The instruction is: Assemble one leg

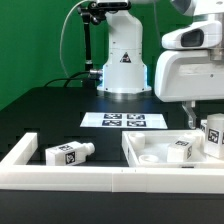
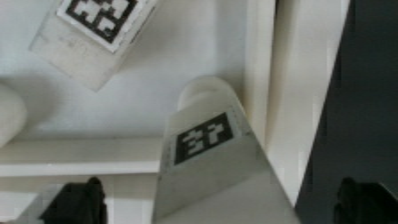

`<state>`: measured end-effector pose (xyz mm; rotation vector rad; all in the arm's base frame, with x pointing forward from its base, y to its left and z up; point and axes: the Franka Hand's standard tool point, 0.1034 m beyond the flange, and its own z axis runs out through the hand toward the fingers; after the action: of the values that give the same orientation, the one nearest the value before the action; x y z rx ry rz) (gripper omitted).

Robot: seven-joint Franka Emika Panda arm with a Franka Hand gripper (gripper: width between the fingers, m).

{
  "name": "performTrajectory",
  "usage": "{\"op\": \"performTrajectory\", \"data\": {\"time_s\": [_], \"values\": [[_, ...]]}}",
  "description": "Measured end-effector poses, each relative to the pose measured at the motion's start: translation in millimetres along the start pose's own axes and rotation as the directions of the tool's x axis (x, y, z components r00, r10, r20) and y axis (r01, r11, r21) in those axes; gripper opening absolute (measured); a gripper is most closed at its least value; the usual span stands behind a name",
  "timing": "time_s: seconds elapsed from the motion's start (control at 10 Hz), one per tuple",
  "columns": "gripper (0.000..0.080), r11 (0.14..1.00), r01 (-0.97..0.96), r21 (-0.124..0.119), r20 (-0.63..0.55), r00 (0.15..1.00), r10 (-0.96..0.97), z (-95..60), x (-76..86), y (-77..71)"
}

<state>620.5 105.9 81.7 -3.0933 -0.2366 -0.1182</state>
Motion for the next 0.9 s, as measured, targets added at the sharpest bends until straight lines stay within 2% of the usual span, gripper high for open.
{"op": "performTrajectory", "data": {"time_s": [0.1,0.2,0.3,0.4,0.5,0.6,0.7,0.9], "values": [[0.0649,1.000,0.016,0.000,0.000,1.000,-0.016,0.0,-0.1,1.5],[0.0560,1.000,0.013,0.000,0.000,1.000,-0.013,0.2,-0.1,1.1],[0.0560,1.000,0.013,0.000,0.000,1.000,-0.013,0.2,-0.1,1.3],[0.0354,1.000,0.006,0.001,0.000,1.000,-0.006,0.2,-0.1,1.3],[0.0287,1.000,-0.017,0.002,0.000,1.000,0.017,0.3,-0.2,1.2],[0.0287,1.000,-0.026,0.002,0.000,1.000,0.026,0.3,-0.2,1.2],[0.0287,0.992,-0.129,0.009,0.002,0.992,0.129,1.0,-0.5,0.4],[0.0287,0.919,-0.392,0.030,0.006,0.920,0.392,1.1,0.4,-0.5]]}}
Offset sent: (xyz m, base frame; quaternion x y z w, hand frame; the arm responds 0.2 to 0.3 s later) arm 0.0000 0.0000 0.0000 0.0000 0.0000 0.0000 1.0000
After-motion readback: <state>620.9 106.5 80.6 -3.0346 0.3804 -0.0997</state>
